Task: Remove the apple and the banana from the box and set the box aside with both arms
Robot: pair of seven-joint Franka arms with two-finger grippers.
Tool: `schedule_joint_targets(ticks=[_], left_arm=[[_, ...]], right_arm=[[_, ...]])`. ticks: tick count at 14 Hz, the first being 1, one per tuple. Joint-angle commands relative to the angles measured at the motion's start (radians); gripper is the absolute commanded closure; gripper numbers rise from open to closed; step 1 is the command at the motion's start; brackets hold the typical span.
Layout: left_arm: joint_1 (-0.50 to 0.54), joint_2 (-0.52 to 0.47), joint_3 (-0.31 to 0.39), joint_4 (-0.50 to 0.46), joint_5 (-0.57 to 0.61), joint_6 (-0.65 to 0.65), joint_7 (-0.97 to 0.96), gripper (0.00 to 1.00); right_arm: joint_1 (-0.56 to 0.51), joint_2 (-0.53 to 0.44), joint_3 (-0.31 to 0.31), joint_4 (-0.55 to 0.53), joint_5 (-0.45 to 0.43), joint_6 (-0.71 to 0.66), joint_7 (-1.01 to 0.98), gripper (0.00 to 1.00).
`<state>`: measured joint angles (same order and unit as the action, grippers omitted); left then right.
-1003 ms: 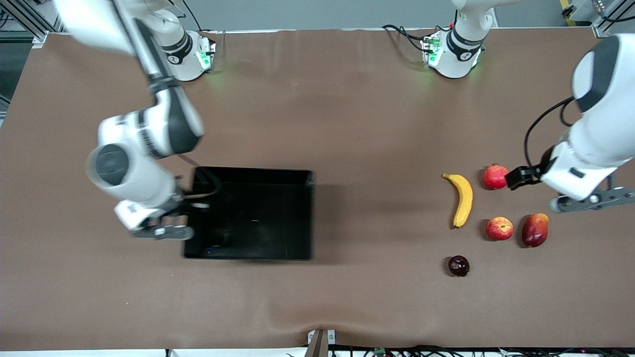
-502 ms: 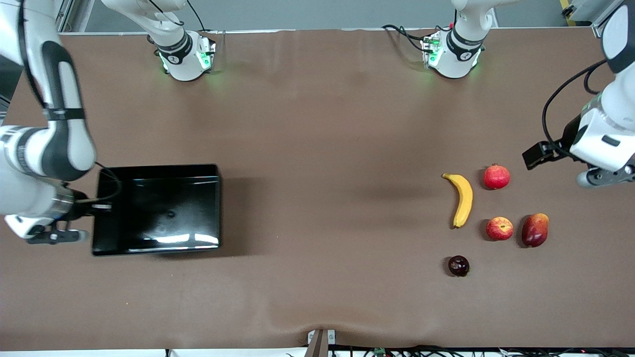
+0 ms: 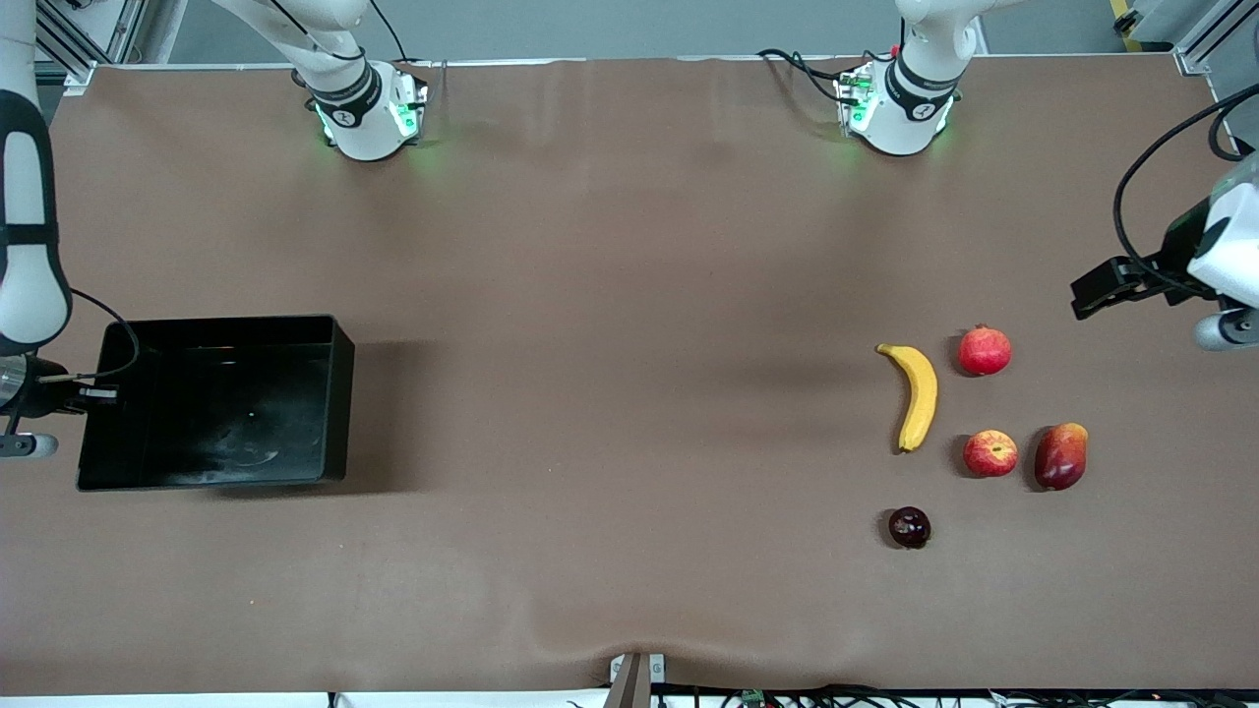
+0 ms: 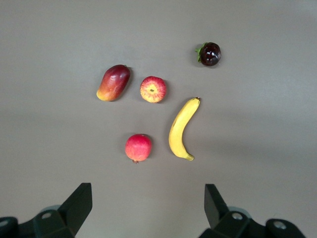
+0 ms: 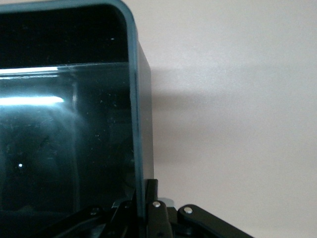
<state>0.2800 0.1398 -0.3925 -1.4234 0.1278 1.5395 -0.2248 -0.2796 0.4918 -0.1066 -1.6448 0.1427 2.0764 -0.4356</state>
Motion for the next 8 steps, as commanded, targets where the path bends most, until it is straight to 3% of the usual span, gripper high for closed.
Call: schedule_joint_targets(ticks=[1, 4, 8], left_arm=[[0.007, -0.039, 0.000, -0.011, -0.022, -0.025, 0.019, 0.00], [0.008, -0.048, -0.003, -0.014, -0.022, -0.027, 0.025, 0.00], [0.001, -0.063, 0.001, -0.020, -0.023, -0.027, 0.057, 0.00]], right_arm=[[-0.055, 0.048, 0.024, 0.005, 0.092, 0.046, -0.011, 1.00], [-0.067, 0.093, 0.024, 0.005, 0.161, 0.051, -0.014, 1.00], [-0.052, 0.151, 0.024, 0.029, 0.141, 0.128, -0.095, 1.00]])
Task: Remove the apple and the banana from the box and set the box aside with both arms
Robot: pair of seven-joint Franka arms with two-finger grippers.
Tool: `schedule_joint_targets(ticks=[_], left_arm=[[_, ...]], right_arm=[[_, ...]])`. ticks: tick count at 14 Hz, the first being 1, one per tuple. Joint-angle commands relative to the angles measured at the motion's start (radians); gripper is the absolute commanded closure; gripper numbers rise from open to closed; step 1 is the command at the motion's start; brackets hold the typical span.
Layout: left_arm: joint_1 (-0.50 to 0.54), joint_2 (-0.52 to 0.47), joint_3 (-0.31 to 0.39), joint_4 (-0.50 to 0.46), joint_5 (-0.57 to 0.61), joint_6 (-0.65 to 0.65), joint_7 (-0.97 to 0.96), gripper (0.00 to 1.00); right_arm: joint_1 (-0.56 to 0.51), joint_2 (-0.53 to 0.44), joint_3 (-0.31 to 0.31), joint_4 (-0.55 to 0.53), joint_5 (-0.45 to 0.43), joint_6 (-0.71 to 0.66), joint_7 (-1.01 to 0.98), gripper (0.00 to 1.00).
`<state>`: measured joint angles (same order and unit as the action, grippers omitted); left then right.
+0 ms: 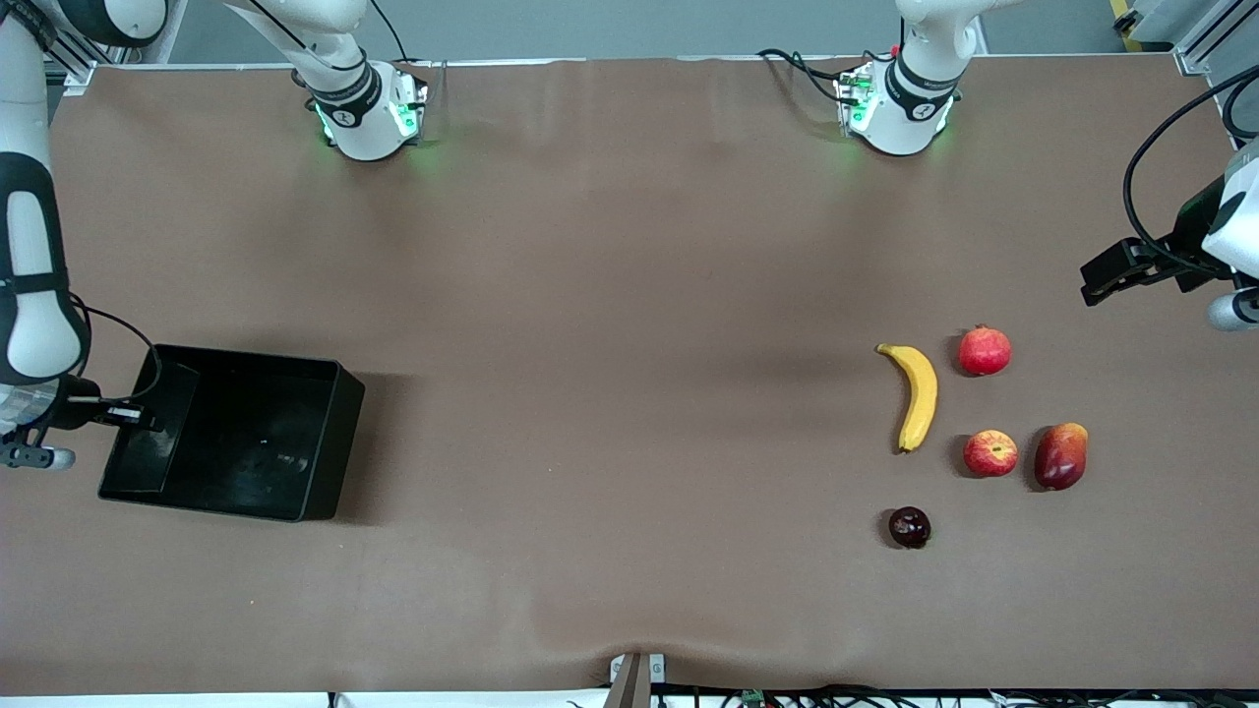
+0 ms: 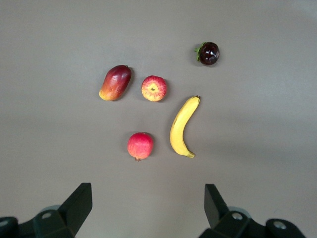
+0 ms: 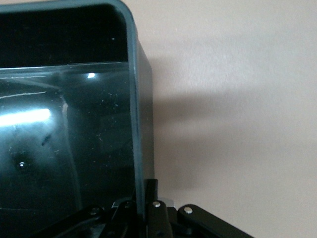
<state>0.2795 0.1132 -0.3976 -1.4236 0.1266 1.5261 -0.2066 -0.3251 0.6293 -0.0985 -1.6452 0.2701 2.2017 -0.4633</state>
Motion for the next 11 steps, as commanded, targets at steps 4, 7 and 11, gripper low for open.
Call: schedule_joint_targets(ticks=[4, 7, 11], left_arm=[[-0.066, -0.092, 0.086, -0.075, -0.028, -0.012, 0.050, 0.00], [-0.216, -0.121, 0.251, -0.109, -0.030, -0.012, 0.104, 0.00], [-0.405, -0.181, 0.471, -0.192, -0.079, 0.017, 0.136, 0.00]], right_arm=[[0.001, 0.038, 0.016, 0.036, 0.017, 0.056, -0.069, 1.00], [0.011, 0.047, 0.016, 0.035, 0.015, 0.059, -0.069, 1.00], [0.020, 0.049, 0.014, 0.027, 0.012, 0.090, -0.067, 0.00]])
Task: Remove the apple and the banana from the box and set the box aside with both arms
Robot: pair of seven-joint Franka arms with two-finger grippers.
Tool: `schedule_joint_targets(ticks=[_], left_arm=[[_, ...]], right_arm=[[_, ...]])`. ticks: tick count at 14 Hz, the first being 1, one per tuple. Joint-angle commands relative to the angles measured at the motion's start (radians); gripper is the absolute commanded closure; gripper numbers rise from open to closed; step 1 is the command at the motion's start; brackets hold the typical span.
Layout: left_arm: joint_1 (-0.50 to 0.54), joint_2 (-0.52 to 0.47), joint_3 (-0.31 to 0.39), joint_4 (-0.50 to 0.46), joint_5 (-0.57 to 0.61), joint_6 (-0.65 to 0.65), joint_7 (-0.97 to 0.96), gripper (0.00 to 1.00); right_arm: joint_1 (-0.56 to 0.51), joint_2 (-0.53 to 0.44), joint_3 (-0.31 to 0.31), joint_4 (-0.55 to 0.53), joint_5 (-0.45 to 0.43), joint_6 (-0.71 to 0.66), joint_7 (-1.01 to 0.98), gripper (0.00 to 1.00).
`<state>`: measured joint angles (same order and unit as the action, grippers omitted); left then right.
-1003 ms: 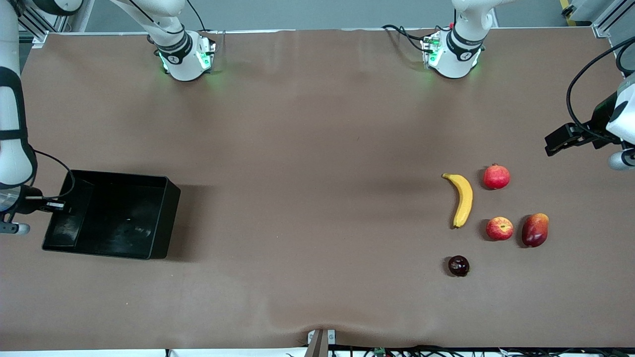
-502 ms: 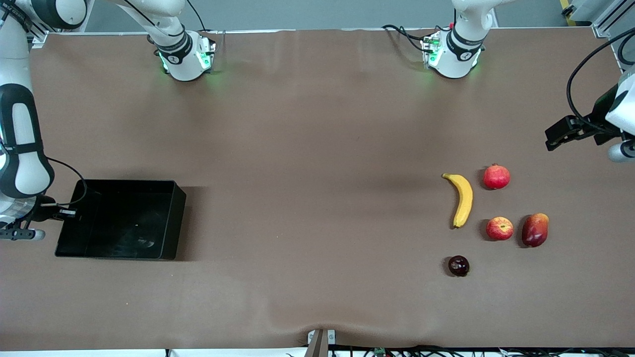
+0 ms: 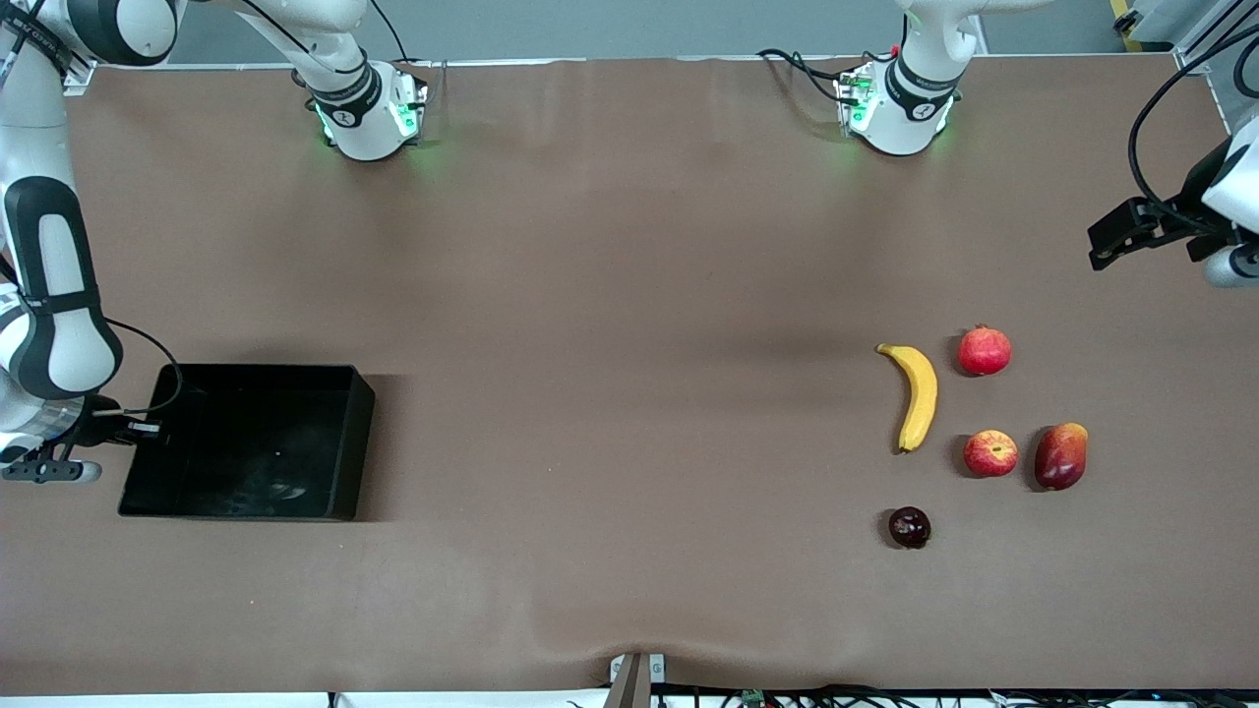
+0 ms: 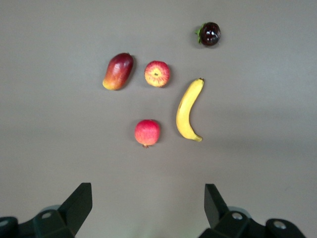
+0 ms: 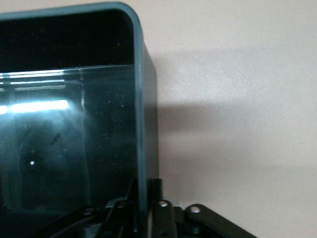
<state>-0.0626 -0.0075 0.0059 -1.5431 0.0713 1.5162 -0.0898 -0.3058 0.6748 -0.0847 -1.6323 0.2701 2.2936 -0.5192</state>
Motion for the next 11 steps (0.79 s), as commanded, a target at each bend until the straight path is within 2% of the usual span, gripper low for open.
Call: schedule_joint_targets(ticks=[1, 4, 7, 11], left_arm=[[-0.063, -0.068, 0.068, -0.087, -0.024, 0.036, 0.019, 0.00], [-0.059, -0.062, 0.065, -0.086, -0.028, 0.038, 0.021, 0.00], [-0.062, -0.054, 0.065, -0.083, -0.028, 0.041, 0.022, 0.00], [-0.063, -0.051, 0.065, -0.081, -0.028, 0.042, 0.021, 0.00]], right_arm=[[0.000, 0.002, 0.000, 0.014, 0.012, -0.003, -0.013, 0.00], [0.005, -0.017, -0.001, 0.025, 0.012, -0.008, -0.015, 0.00], [0.010, -0.115, 0.000, 0.040, 0.006, -0.038, -0.013, 0.00], [0.124, -0.247, -0.001, 0.126, -0.089, -0.251, 0.071, 0.00]])
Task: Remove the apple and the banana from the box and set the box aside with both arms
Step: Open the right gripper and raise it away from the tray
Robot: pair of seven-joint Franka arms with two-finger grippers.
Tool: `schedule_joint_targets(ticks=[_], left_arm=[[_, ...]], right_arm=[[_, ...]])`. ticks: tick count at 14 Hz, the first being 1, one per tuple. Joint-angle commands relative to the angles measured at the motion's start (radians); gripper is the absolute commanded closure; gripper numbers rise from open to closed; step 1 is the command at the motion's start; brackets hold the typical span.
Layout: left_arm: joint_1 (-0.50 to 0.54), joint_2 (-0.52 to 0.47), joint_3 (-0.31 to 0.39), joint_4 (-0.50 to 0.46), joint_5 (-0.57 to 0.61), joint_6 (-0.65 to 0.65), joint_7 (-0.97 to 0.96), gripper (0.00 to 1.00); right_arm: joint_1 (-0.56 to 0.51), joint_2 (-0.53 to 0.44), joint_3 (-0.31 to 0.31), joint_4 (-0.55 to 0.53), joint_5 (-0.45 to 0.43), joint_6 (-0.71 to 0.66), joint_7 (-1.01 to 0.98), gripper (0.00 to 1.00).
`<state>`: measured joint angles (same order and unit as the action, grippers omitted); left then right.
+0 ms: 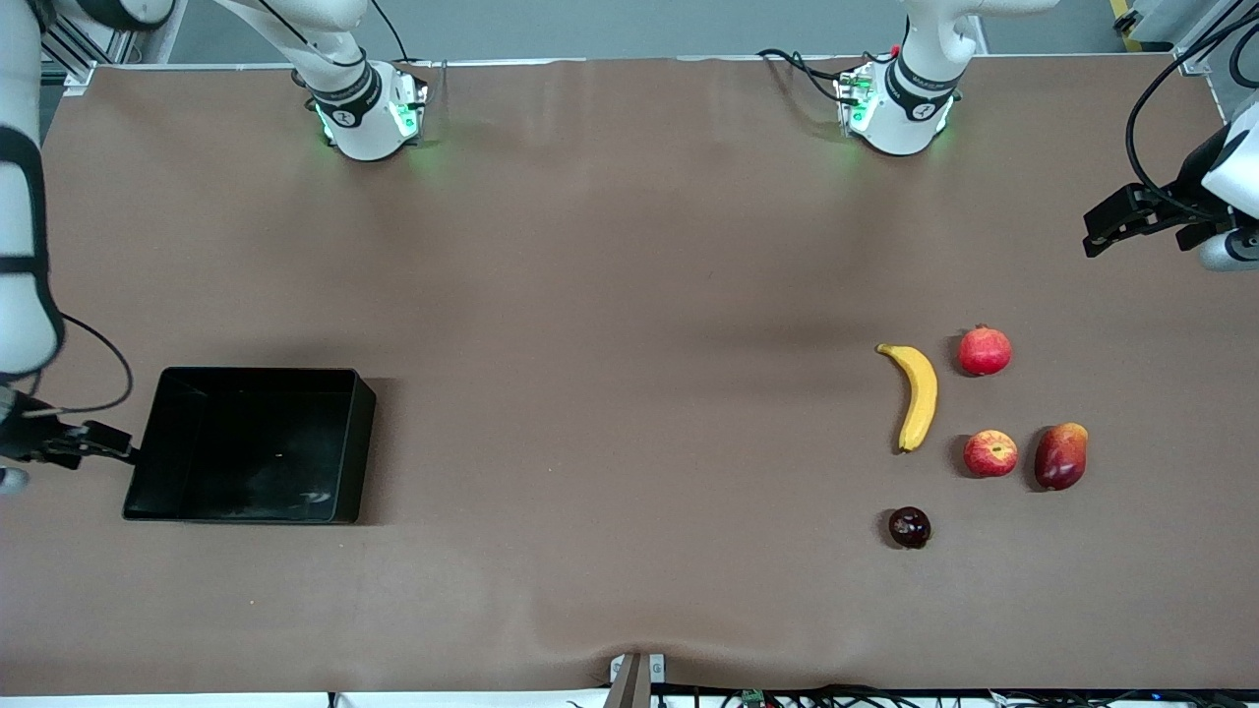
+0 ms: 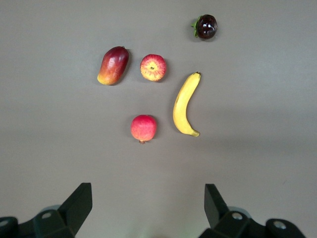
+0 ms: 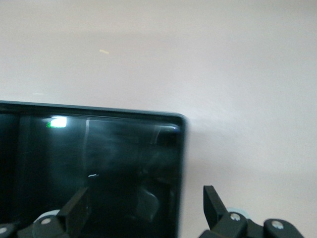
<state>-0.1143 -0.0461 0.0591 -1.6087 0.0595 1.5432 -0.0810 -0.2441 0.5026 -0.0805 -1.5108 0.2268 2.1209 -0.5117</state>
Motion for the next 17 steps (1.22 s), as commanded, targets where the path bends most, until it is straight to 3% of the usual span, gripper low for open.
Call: schedule_joint_targets(ticks=[1, 4, 6, 8, 11, 12, 15, 17], left_arm=[[-0.011, -0.011, 0.011, -0.019, -0.017, 0.015, 0.012, 0.00], [-0.008, -0.011, 0.011, -0.020, -0.015, 0.021, 0.012, 0.00], [-0.007, -0.012, 0.011, -0.019, -0.017, 0.023, 0.012, 0.00], [-0.002, -0.014, 0.011, -0.020, -0.017, 0.023, 0.012, 0.00], [-0.001, -0.020, 0.011, -0.020, -0.017, 0.021, 0.012, 0.00], [-0.001, -0.021, 0.011, -0.020, -0.017, 0.021, 0.012, 0.00], [0.002, -0.023, 0.011, -0.020, -0.017, 0.018, 0.012, 0.00], [0.002, -0.023, 0.011, -0.020, -0.017, 0.018, 0.012, 0.00]], right_arm=[[0.109, -0.114, -0.004, 0.006, -0.090, -0.111, 0.131, 0.00], [0.253, -0.232, -0.001, 0.004, -0.219, -0.232, 0.321, 0.00], [0.299, -0.321, 0.002, -0.005, -0.224, -0.362, 0.421, 0.00], [0.330, -0.387, 0.005, -0.020, -0.222, -0.410, 0.458, 0.00], [0.251, -0.467, 0.102, -0.043, -0.222, -0.490, 0.533, 0.00], [0.246, -0.490, 0.108, -0.046, -0.222, -0.510, 0.553, 0.00], [0.241, -0.561, 0.096, -0.098, -0.222, -0.568, 0.599, 0.00], [0.249, -0.561, 0.053, -0.095, -0.222, -0.591, 0.599, 0.00]])
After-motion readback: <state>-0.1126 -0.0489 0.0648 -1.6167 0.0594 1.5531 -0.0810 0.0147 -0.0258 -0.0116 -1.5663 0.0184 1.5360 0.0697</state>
